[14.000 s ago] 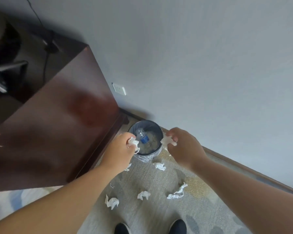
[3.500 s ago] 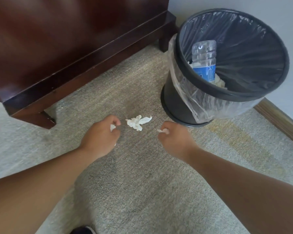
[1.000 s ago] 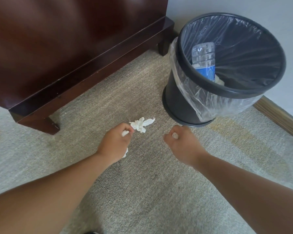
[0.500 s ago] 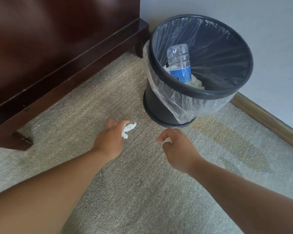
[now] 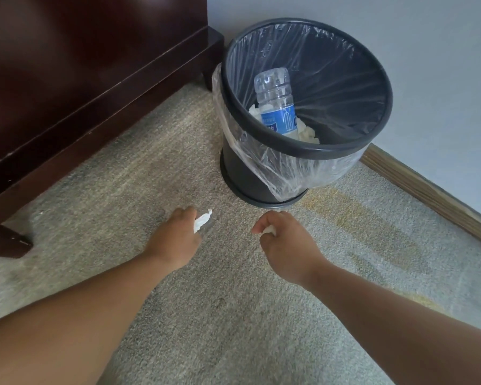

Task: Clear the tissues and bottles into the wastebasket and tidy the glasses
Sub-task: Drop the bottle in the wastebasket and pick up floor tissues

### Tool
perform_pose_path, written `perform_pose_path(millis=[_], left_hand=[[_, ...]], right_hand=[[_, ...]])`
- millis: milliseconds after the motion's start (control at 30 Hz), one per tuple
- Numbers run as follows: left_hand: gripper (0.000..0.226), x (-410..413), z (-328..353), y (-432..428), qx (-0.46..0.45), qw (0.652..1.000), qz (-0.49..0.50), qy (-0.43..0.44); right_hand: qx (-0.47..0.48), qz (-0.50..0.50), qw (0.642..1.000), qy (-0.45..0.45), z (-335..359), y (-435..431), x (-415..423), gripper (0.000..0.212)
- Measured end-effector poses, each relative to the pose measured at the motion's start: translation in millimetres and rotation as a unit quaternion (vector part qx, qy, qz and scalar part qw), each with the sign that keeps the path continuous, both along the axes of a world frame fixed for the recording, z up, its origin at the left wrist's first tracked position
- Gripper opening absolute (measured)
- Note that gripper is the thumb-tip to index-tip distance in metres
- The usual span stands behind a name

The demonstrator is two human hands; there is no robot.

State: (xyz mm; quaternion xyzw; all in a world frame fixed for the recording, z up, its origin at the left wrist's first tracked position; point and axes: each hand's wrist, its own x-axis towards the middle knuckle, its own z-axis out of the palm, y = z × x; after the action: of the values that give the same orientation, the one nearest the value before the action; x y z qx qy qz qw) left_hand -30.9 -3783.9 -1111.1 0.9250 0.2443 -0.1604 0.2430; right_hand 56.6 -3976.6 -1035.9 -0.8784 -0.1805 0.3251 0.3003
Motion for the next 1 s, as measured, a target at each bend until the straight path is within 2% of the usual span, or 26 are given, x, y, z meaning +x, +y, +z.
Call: perform_pose_path(millis=[167, 267, 400, 600, 733, 867, 1000], left_hand=[[0.009, -1, 11, -4, -0.041, 0.997, -0.019, -0.062], [0.031, -2, 24, -9, -0.065, 0.992, 0.015, -0.103], [0.033, -4, 45, -21, -0.129, 0.980, 0.040, -0.147], [0.048, 4, 92, -44, -0.257, 0.930, 0.035, -0.261], [0.041, 17, 124, -53, -0.286, 0.903, 0.086, -0.308], [0.019, 37, 166, -51, -0.274, 0.878, 0.113, -0.375], [0.025, 60, 203, -48, -0.266, 0.859, 0.112, -0.422]], right_hand=[[0.004, 0.005, 1.000, -0.003, 7, 0, -4, 0.021], [0.017, 0.003, 1.000, -0.001, 15, -2, -4, 0.018], [0.044, -0.003, 0.999, 0.006, 28, -4, -8, 0.009], [0.117, 0.061, 0.989, -0.068, 72, -9, -13, 0.030], [0.159, 0.076, 0.979, -0.100, 103, -10, -16, 0.033], [0.194, 0.033, 0.974, -0.109, 123, -9, -5, 0.034], [0.202, -0.030, 0.972, -0.117, 135, -5, 20, 0.031]])
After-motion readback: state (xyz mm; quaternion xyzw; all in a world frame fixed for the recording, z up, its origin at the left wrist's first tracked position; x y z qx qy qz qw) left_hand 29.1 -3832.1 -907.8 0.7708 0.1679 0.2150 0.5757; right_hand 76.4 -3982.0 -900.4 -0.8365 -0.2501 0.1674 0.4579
